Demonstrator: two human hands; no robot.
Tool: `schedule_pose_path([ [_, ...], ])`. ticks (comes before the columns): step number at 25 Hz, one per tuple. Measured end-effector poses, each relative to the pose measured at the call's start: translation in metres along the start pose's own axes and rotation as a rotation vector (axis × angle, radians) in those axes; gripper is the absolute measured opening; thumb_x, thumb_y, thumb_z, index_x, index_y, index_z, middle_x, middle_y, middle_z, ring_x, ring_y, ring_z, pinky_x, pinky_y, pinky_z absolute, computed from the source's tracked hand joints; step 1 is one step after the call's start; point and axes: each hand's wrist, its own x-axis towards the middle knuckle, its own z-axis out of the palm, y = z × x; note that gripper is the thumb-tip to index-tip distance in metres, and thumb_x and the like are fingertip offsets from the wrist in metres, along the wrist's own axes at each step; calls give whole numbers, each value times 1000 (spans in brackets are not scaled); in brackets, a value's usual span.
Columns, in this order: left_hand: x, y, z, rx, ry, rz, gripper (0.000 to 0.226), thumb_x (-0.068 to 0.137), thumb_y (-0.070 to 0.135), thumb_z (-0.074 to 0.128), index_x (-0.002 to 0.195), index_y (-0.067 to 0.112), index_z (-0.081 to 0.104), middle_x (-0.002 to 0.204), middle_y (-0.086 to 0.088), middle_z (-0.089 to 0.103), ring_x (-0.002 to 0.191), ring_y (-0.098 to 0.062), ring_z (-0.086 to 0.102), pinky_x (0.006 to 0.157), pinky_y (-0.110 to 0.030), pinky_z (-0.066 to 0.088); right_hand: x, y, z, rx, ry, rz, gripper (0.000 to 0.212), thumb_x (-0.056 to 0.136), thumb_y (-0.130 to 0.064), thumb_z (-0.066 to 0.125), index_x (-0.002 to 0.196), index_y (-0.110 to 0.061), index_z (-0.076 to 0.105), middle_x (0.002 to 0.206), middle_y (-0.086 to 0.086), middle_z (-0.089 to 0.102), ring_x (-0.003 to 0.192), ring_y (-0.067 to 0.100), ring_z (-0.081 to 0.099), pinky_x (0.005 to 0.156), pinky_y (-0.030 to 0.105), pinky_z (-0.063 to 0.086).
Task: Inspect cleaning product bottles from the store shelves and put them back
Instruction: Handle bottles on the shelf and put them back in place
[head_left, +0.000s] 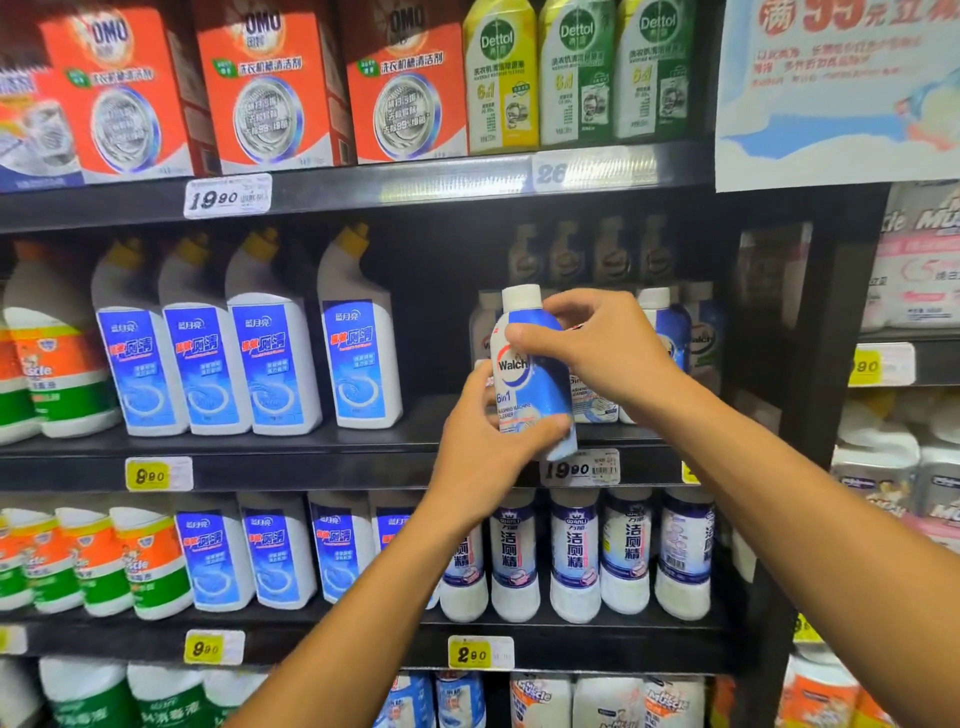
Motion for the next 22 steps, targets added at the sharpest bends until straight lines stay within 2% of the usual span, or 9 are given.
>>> schedule_pose_path([
  [2, 1, -2, -9, -94, 7, -34, 60, 68, 21, 81, 121, 39, 57, 113, 6, 72, 96, -10, 72, 78, -25, 56, 3, -2, -5, 99, -162, 29, 21, 82, -40, 78, 91, -21, 74, 81, -8, 74, 70, -3, 64, 64, 19, 56],
  [5, 1, 1, -30, -447, -215, -154, 69, 68, 18, 80, 132, 10, 56, 125, -17, 65, 110, -31, 65, 96, -46, 53, 9, -3, -12, 197, -296, 111, 20, 93, -40, 63, 102, -24, 72, 90, -14, 72, 87, -1, 64, 78, 27, 53],
  [7, 0, 1, -38, -611, -394, -156, 69, 71, 25, 81, 134, 6, 57, 128, -22, 62, 114, -39, 62, 102, -50, 48, 9, -2, -9, 277, -404, 149, 31, 92, -44, 60, 111, -22, 69, 93, -14, 71, 90, 1, 65, 81, 26, 51],
  [9, -2, 2, -39, -745, -505, -168, 65, 77, 27, 77, 136, 6, 56, 134, -23, 58, 121, -39, 58, 107, -52, 43, 6, -5, -4, 351, -489, 145, 46, 86, -47, 60, 113, -10, 68, 84, -10, 68, 75, 3, 62, 72, 18, 50],
  [11, -4, 1, -39, -865, -548, -226, 66, 80, 27, 73, 139, 5, 53, 140, -25, 53, 127, -41, 54, 107, -52, 43, 6, -10, -2, 364, -467, 96, 55, 85, -43, 64, 111, 6, 64, 77, -5, 65, 63, 5, 59, 63, 16, 48],
  [13, -4, 0, -40, -920, -522, -247, 64, 83, 28, 69, 140, 5, 52, 142, -24, 51, 131, -43, 49, 108, -52, 42, 6, -14, 1, 347, -368, 53, 49, 86, -35, 71, 105, 9, 65, 76, -1, 68, 62, 6, 63, 61, 15, 51],
  [16, -4, -2, -38, -840, -385, -223, 54, 86, 33, 68, 133, 9, 60, 137, -19, 57, 133, -43, 45, 116, -57, 28, 5, -17, 6, 344, -228, 32, 18, 83, -24, 79, 93, -9, 75, 81, -2, 78, 73, 7, 72, 62, 16, 53],
  [17, -4, -2, -37, -819, -360, -227, 52, 86, 35, 68, 132, 11, 61, 136, -18, 59, 133, -43, 44, 117, -57, 26, 4, -17, 8, 342, -197, 26, 13, 82, -23, 80, 91, -14, 76, 81, -2, 78, 73, 8, 73, 62, 16, 53],
  [22, -7, -4, -31, -797, -334, -224, 49, 87, 39, 67, 130, 16, 64, 137, -14, 60, 132, -40, 47, 116, -56, 27, 2, -12, 14, 343, -112, 38, 14, 80, -26, 82, 88, -16, 76, 78, -3, 78, 70, 7, 73, 60, 17, 53],
])
